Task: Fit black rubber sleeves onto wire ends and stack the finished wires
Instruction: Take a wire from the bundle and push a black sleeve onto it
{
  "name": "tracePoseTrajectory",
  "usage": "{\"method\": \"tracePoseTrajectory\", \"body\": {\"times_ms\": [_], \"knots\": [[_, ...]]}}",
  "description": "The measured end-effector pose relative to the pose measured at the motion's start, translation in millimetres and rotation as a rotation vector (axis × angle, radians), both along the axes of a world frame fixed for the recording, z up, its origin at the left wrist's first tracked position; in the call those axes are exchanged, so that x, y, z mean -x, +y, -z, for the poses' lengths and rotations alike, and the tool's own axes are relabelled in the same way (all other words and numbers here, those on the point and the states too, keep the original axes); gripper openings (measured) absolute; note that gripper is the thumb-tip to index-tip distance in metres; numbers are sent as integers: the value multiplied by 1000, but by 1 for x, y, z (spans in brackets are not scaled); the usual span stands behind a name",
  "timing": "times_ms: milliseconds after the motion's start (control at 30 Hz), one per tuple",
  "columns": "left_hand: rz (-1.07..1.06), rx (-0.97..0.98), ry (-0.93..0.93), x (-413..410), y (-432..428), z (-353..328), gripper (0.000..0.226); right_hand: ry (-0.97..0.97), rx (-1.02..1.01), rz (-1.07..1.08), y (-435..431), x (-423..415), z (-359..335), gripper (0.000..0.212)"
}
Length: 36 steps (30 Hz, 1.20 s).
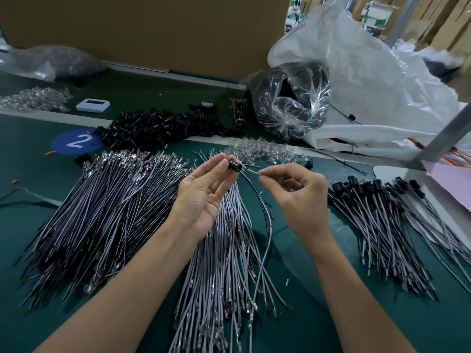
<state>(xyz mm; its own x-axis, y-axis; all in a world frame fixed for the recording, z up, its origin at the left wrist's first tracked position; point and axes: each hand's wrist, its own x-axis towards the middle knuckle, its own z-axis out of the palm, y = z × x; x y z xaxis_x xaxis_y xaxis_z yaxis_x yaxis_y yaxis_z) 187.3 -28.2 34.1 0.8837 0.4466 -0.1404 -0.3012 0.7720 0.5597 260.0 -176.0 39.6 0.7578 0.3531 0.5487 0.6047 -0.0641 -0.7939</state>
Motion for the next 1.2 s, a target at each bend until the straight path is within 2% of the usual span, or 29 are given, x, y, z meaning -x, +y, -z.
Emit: {"method": "tracePoseTrajectory", "body": {"times_ms": [233, 433, 567, 967, 1200], "knots": [[1, 17, -7, 1, 1, -1, 26, -23, 27, -4, -1, 1, -2, 12], [28, -89, -16, 3, -5, -4, 27, -238, 105, 134, 2, 5, 0, 13], [30, -86, -33, 5, -7, -5, 31, -332, 129, 218, 5, 9, 5, 9], [-5, -119, -82, 5, -14, -6, 35, -339, 127, 263, 12, 17, 10, 17], [-13, -149, -87, 4, -16, -4, 39, -338, 104, 298, 11, 17, 10, 14]]}}
